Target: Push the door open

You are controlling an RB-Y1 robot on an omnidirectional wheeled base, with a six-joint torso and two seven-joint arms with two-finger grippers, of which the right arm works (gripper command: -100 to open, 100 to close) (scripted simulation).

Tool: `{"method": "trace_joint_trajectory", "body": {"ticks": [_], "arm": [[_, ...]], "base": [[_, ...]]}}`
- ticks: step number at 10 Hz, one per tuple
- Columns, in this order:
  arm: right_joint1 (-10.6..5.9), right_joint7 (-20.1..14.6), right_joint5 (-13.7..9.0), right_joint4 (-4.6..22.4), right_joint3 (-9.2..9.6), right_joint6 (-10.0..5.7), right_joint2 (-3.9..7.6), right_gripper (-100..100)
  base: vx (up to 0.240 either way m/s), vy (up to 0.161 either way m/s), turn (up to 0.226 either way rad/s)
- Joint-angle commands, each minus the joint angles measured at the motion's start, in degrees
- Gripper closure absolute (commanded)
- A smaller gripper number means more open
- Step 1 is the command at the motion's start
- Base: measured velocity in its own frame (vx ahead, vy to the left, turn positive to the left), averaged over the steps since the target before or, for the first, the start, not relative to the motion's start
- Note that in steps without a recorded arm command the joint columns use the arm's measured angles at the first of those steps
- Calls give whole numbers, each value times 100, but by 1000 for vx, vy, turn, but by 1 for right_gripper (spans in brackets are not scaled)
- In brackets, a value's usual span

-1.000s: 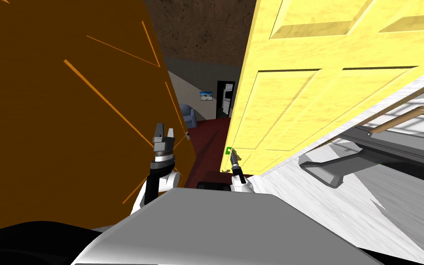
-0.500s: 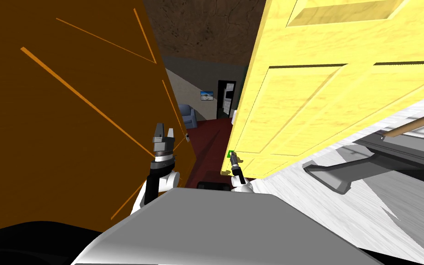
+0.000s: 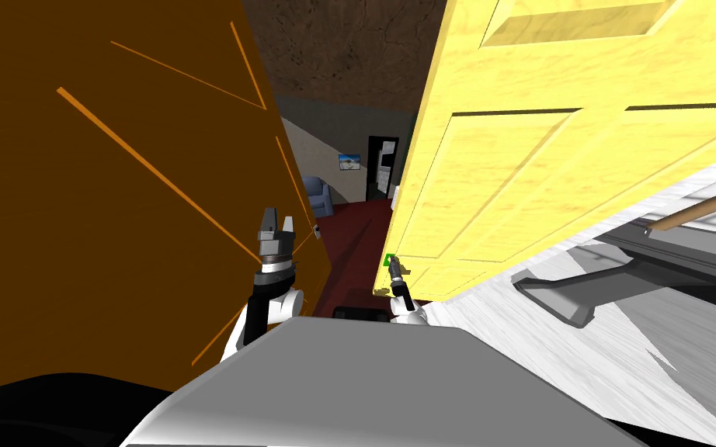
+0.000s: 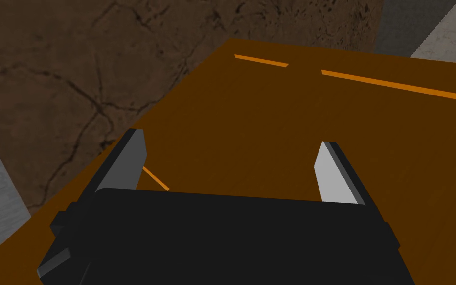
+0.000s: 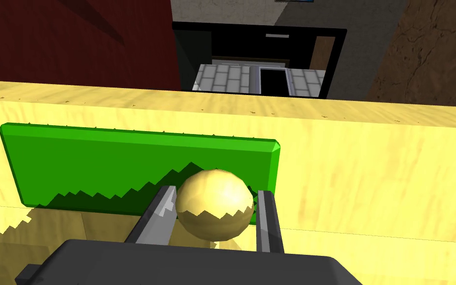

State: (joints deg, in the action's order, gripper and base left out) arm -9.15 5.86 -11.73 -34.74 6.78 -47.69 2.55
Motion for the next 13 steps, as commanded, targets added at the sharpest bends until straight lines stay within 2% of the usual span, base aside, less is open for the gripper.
{"method": "trace_joint_trajectory", "body": {"ticks": [1,3,6,7,8,9,10,13], "arm": [[-9,63,-47,3,-80,-7,70,100],[-17,119,-89,5,-151,-12,116,100],[-17,119,-89,5,-151,-12,116,100],[-29,207,-154,8,-263,-22,169,100],[-29,207,-154,8,-263,-22,169,100],[-37,268,-200,11,-340,-28,194,100],[53,235,-178,-105,-267,85,139,-100],[39,221,-202,-137,-274,134,90,-100]], "base": [[103,18,-43],[175,55,-49],[71,-7,0],[126,-19,-146],[148,26,-56],[172,5,-82],[-72,39,-79],[-216,78,-37]]}}
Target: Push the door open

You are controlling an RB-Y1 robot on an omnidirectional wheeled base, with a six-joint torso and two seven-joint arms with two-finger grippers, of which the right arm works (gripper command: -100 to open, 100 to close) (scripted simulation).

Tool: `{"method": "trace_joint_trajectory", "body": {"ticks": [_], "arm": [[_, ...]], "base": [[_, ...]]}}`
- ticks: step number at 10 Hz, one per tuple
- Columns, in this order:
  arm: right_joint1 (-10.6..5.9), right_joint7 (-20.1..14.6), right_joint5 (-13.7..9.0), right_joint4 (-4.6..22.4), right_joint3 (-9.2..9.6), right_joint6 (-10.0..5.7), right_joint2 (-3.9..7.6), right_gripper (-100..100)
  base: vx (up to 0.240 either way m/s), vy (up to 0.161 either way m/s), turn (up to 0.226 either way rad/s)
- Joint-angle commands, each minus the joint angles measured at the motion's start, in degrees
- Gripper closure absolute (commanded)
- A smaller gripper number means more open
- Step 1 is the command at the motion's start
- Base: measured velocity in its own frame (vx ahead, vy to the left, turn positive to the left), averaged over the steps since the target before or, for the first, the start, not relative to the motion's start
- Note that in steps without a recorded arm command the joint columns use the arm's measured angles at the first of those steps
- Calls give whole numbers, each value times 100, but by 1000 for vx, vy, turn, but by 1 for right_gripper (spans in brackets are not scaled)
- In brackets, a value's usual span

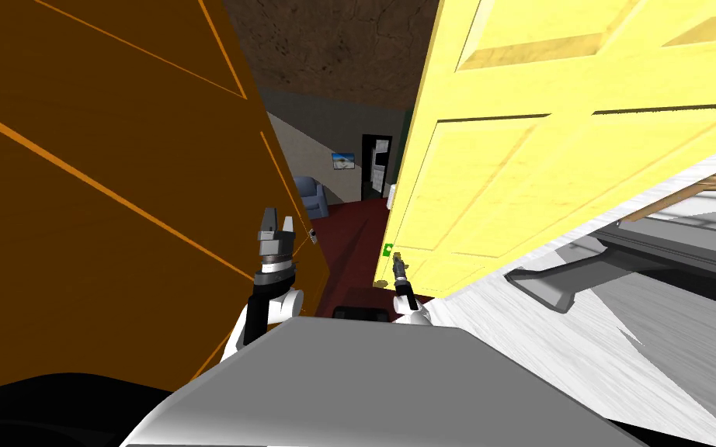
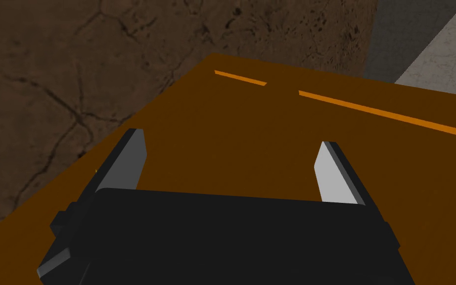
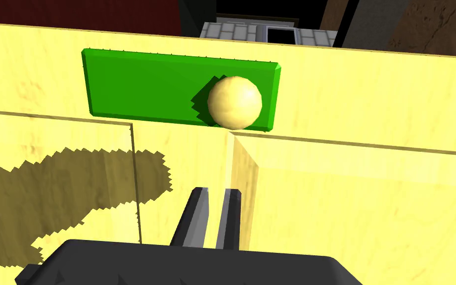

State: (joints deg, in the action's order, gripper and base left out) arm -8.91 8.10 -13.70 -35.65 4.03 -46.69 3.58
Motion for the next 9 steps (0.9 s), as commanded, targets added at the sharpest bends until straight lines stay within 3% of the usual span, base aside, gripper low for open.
{"method": "trace_joint_trajectory", "body": {"ticks": [1,3,4,5,9], "arm": [[10,-8,-15,-59,-3,53,-50,-100],[-1,-19,-35,-85,-10,94,-165,-100],[13,-16,-29,-100,-7,100,-130,-100],[22,-13,-42,-81,-18,61,-75,-100],[41,-4,-69,-60,-42,-11,-32,-100]], "base": [[-194,52,-46],[-209,94,-44],[-89,45,-13],[106,13,38],[222,-16,29]]}}
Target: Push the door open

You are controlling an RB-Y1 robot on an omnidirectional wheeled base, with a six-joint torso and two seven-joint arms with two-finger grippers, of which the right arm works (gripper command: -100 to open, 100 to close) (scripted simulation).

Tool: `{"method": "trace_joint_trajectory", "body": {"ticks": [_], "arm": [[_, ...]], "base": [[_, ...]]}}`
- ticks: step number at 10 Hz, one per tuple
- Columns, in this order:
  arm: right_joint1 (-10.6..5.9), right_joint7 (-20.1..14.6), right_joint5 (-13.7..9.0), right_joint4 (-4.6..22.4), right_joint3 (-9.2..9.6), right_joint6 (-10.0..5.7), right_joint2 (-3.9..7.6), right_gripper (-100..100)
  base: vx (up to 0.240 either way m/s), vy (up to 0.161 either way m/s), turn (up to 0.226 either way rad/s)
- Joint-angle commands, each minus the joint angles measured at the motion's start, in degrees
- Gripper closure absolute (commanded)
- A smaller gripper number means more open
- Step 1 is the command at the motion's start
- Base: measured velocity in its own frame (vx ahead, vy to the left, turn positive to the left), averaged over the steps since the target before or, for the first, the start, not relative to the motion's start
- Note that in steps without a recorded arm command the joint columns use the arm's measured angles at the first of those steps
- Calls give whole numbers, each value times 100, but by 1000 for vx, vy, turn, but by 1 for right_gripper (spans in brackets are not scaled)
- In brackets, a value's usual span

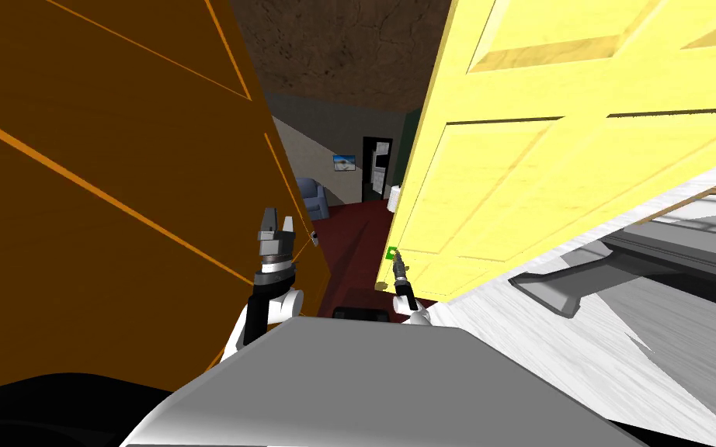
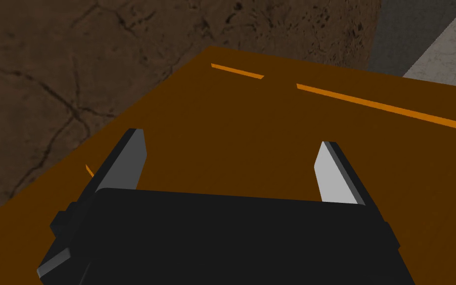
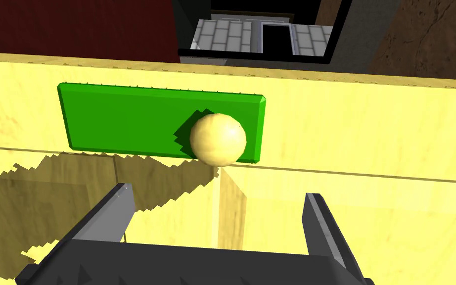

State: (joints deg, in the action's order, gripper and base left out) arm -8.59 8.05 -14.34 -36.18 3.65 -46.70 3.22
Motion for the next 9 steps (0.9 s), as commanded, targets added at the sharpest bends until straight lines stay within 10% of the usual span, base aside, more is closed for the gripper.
{"method": "trace_joint_trajectory", "body": {"ticks": [1,4,5,9], "arm": [[16,4,-15,1,-13,-37,-6,-100],[27,10,-26,10,-23,-66,-45,-100],[27,10,-26,10,-23,-66,-45,100],[27,10,-26,10,-23,-66,-45,100]], "base": [[239,-8,34],[182,-9,22],[-16,5,4],[-18,1,1]]}}
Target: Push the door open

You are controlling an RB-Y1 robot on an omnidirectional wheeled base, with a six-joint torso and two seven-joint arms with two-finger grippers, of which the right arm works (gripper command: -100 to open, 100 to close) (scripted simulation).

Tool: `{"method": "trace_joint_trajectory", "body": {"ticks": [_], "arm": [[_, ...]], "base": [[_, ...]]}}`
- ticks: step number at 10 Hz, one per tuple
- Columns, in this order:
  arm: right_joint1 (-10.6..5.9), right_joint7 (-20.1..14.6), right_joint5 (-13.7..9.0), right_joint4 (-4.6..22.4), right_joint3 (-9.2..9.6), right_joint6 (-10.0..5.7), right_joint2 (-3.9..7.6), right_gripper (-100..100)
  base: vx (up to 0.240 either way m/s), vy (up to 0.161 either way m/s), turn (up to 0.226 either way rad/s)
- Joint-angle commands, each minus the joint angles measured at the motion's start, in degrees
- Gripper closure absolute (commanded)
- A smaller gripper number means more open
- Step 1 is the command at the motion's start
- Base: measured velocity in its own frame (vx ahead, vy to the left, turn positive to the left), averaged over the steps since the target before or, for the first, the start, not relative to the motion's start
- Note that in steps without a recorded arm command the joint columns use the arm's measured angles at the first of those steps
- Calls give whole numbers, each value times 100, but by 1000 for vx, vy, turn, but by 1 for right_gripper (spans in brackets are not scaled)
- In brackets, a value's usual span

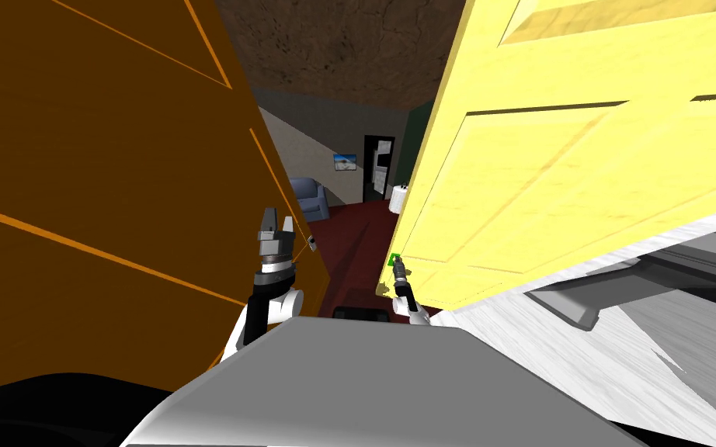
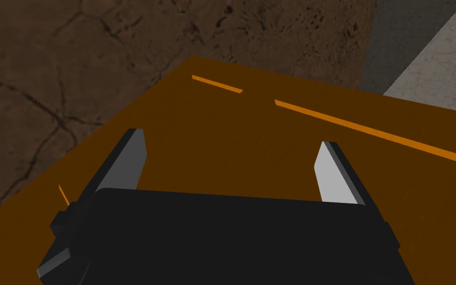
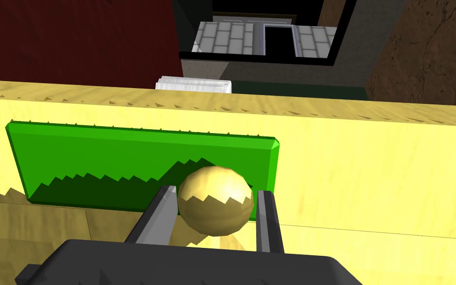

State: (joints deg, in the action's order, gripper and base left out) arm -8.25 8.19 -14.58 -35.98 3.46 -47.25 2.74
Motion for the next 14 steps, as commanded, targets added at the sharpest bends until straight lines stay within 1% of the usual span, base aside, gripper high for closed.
{"method": "trace_joint_trajectory", "body": {"ticks": [1,2,5,7,8,11,12,13,14], "arm": [[-7,-4,-3,-10,-4,-12,2,100],[-5,48,-35,4,-65,-7,47,100],[-18,132,-95,7,-178,-23,107,100],[-34,228,-164,11,-306,-40,151,100],[-34,228,-164,11,-306,-40,151,100],[-59,387,-277,17,-520,-70,183,100],[-49,487,-412,-9,-283,-50,158,-100],[-60,528,-461,4,-233,-60,143,-100],[-86,619,-570,32,-121,-81,90,-100]], "base": [[0,0,0],[87,-1,-37],[169,29,-43],[233,7,-55],[171,14,-40],[186,-12,-107],[11,-8,-195],[-145,14,-150],[-203,-5,-148]]}}
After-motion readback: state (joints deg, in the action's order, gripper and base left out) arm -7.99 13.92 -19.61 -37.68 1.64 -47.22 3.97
